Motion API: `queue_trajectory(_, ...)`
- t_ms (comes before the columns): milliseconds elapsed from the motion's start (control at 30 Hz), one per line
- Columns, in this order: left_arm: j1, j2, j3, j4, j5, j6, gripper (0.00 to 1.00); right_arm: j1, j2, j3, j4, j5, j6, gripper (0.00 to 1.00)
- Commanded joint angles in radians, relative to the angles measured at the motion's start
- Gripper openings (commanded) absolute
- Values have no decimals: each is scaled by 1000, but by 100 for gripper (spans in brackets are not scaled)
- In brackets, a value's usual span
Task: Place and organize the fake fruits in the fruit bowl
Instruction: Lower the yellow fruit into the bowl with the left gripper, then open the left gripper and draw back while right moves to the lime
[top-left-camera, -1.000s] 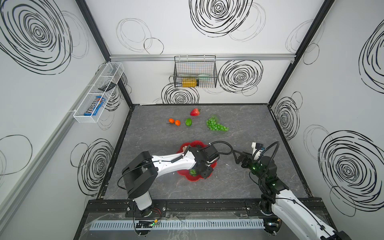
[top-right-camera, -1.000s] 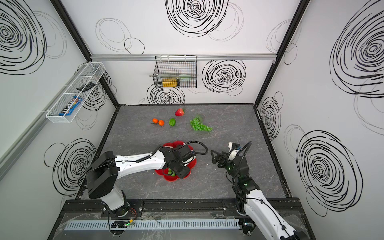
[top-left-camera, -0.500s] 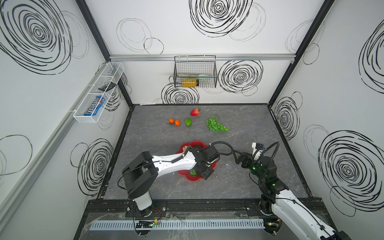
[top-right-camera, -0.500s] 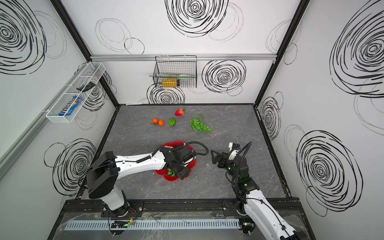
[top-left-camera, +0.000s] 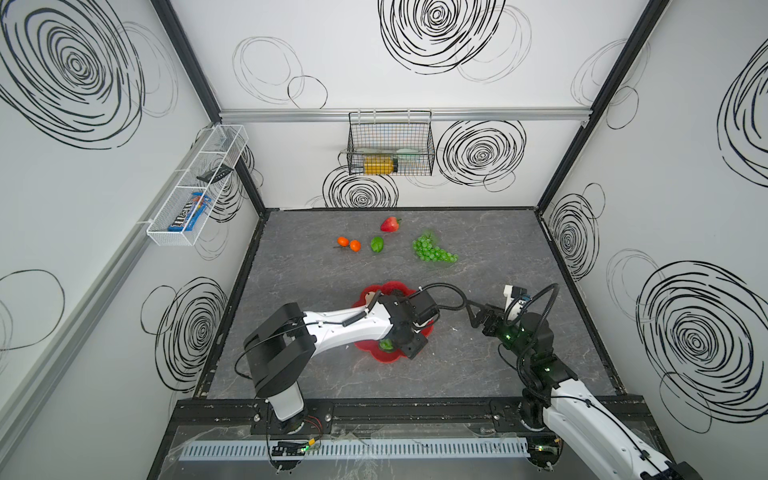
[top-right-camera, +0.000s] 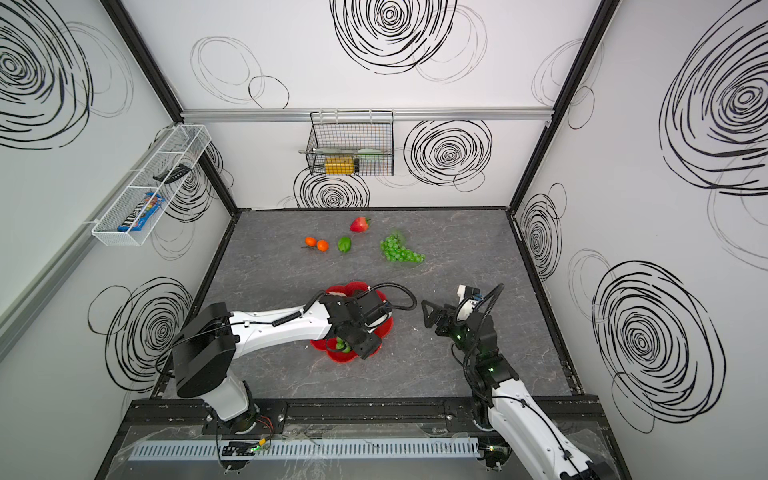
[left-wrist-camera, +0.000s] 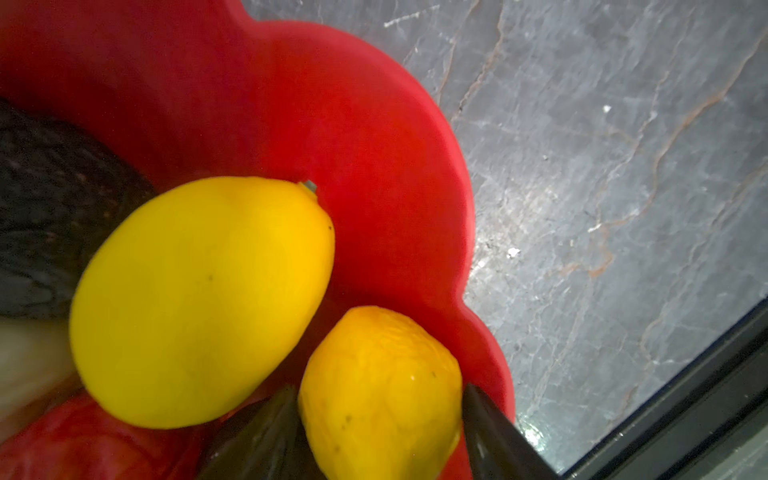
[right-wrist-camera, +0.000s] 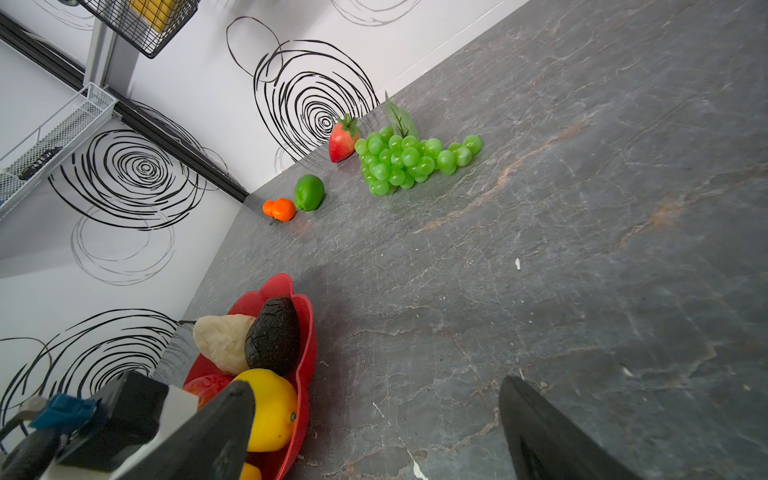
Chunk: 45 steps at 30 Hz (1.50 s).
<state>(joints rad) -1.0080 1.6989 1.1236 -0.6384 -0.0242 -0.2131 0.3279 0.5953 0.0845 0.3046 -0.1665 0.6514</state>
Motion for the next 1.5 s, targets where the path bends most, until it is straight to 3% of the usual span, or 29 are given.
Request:
queue_trajectory(0,-6,-34,16,-5,-1,-2,69,3,-10,-9,33,14,5,96)
queue_trajectory(400,-5,-72,8,10,5,-5,69,3,5,-9,39,16,4,96)
queue_trajectory(667,6,-215,-14,33,7,-27,67,-1,57,18,17,40,1,96)
queue_trajectory(867,93,-518,-185,258,-58,-91,69,-1,184,122,-7,-15,-22,95)
queue_trajectory(1100,247,-948,-573,641,-135,-210,74,45,445,326,-22,-34,-63,94)
queue_trajectory(1233,332,-1135,-747,699,-212,-300,76,101,626,493,-64,-24,-91,92)
queue_trajectory(1467,411,-1464,-978,729,-212,-344,81,241,964,805,-95,44,-110,91)
